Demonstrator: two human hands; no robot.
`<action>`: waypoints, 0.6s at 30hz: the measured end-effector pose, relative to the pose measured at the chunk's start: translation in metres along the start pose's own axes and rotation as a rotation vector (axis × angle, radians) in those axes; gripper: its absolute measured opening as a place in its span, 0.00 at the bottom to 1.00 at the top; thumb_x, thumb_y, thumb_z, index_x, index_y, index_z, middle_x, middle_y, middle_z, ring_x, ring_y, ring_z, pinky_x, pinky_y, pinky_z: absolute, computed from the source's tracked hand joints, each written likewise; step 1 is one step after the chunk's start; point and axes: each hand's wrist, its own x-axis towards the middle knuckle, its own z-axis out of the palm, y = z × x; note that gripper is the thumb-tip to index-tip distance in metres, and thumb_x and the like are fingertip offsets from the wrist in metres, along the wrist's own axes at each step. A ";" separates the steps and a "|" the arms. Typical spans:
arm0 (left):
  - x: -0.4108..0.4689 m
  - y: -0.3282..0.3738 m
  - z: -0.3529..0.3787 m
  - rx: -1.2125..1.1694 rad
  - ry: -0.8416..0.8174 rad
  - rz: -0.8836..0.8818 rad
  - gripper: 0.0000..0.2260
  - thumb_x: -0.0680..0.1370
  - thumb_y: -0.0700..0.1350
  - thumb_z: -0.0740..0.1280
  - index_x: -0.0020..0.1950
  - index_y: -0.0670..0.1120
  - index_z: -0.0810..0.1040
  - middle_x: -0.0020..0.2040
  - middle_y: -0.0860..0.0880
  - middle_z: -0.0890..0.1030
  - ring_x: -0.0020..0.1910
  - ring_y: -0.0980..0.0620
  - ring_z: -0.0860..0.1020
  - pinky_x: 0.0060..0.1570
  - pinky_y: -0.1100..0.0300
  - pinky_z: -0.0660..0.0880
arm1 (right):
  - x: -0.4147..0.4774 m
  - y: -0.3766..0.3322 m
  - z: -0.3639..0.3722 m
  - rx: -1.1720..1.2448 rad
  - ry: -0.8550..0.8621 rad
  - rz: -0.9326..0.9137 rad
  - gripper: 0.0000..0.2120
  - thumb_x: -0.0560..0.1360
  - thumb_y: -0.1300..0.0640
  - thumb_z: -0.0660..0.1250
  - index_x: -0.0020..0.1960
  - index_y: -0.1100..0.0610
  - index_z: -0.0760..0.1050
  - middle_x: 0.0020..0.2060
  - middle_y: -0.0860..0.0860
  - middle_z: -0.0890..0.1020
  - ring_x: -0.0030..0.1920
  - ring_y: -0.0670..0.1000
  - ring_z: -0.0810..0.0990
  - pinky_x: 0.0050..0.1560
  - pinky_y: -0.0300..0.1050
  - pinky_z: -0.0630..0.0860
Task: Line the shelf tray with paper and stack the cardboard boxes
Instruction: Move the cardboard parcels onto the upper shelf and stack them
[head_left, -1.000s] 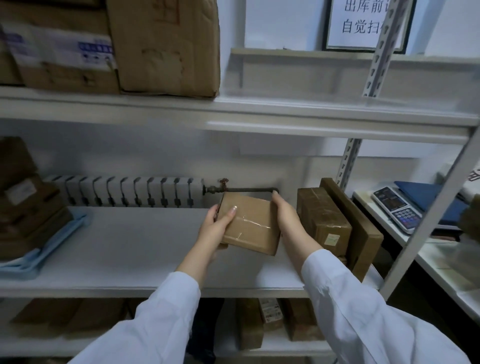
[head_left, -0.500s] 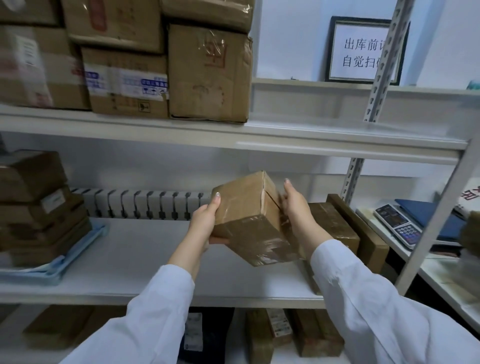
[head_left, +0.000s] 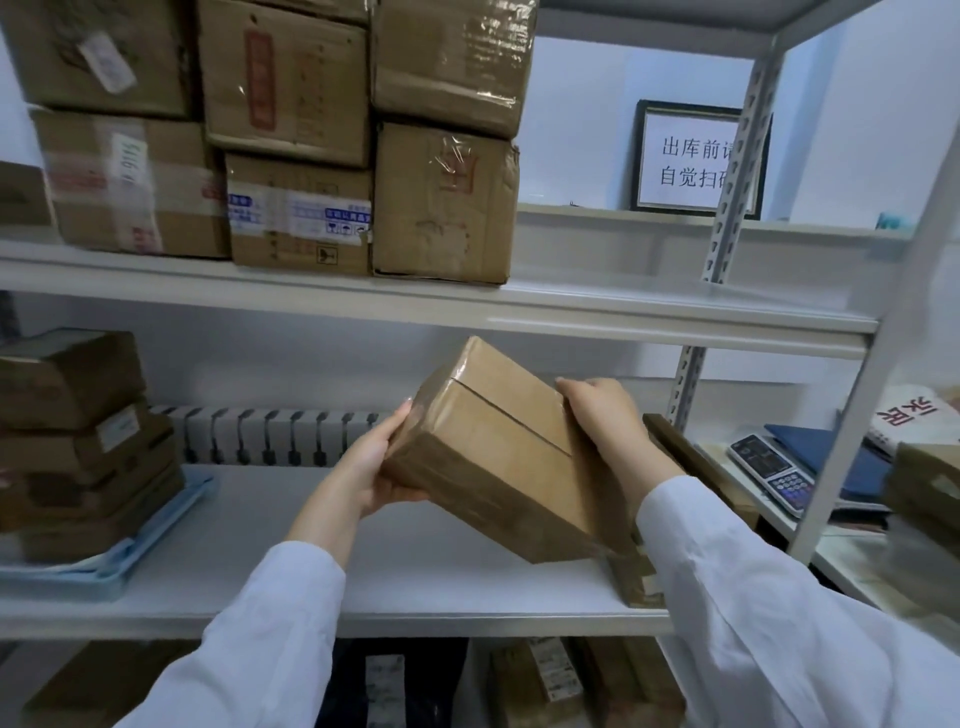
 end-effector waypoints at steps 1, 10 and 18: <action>-0.003 0.004 -0.002 0.006 -0.006 0.017 0.15 0.78 0.61 0.58 0.48 0.54 0.79 0.47 0.47 0.82 0.48 0.45 0.79 0.47 0.47 0.78 | -0.004 -0.006 -0.004 -0.029 0.012 -0.036 0.17 0.77 0.42 0.58 0.43 0.53 0.77 0.43 0.53 0.81 0.45 0.55 0.79 0.51 0.52 0.76; -0.032 0.063 -0.014 -0.005 -0.015 0.137 0.16 0.79 0.58 0.58 0.58 0.49 0.75 0.50 0.45 0.81 0.48 0.45 0.79 0.33 0.54 0.80 | -0.040 -0.077 -0.032 -0.002 0.258 -0.387 0.23 0.78 0.43 0.56 0.41 0.59 0.80 0.38 0.55 0.82 0.42 0.56 0.79 0.44 0.50 0.75; -0.060 0.120 -0.015 -0.048 -0.042 0.269 0.14 0.80 0.57 0.57 0.55 0.50 0.76 0.47 0.45 0.80 0.47 0.45 0.79 0.47 0.47 0.77 | -0.052 -0.123 -0.061 0.060 0.349 -0.649 0.21 0.79 0.49 0.58 0.35 0.61 0.76 0.32 0.55 0.80 0.38 0.57 0.76 0.39 0.50 0.71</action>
